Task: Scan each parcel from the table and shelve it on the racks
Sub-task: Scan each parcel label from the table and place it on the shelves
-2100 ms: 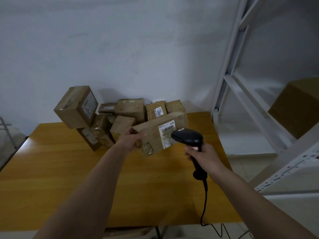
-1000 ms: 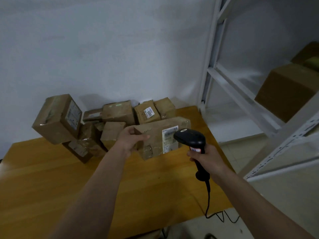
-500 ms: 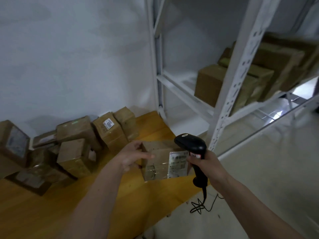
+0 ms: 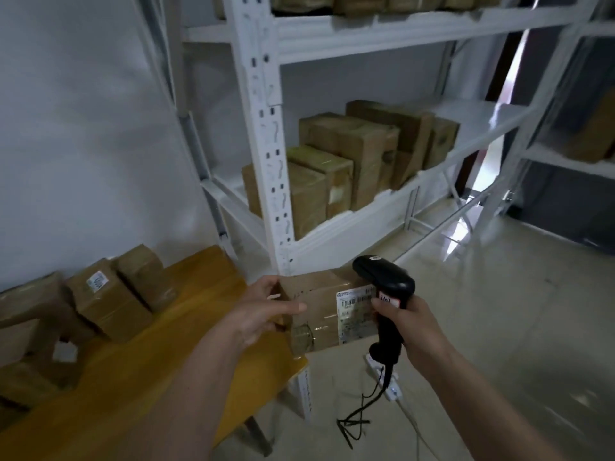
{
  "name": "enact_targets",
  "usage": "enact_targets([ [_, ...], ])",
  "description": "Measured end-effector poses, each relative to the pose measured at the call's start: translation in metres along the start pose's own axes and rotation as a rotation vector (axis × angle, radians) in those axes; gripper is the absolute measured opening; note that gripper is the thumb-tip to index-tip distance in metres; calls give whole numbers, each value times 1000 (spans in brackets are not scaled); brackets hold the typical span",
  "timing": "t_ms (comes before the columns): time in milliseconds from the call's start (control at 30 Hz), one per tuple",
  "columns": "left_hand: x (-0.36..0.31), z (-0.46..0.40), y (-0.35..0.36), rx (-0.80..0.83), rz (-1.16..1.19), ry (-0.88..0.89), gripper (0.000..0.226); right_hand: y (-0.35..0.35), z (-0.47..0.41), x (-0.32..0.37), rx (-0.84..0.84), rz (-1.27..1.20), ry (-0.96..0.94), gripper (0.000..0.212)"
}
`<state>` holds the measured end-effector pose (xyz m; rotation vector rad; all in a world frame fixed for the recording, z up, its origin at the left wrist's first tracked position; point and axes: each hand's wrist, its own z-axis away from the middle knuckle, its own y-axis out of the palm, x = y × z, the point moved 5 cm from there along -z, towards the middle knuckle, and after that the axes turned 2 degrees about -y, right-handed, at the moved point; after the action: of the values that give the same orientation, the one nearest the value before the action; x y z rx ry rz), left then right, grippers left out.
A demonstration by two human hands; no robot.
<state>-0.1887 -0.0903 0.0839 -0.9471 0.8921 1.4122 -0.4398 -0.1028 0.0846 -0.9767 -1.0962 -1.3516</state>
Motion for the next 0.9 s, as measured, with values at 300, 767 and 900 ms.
enact_targets([
  [300,-8,-23,107,-113,210,-19,70,-112,-21,28,-157,-141,-62,16],
  [767,-65,-143,234,-37,280,28,78,-201,-125,58,-290,-273,-69,17],
  [900,-96,-193,272,-14,292,47,64,-225,-174,95,-293,-245,-113,20],
])
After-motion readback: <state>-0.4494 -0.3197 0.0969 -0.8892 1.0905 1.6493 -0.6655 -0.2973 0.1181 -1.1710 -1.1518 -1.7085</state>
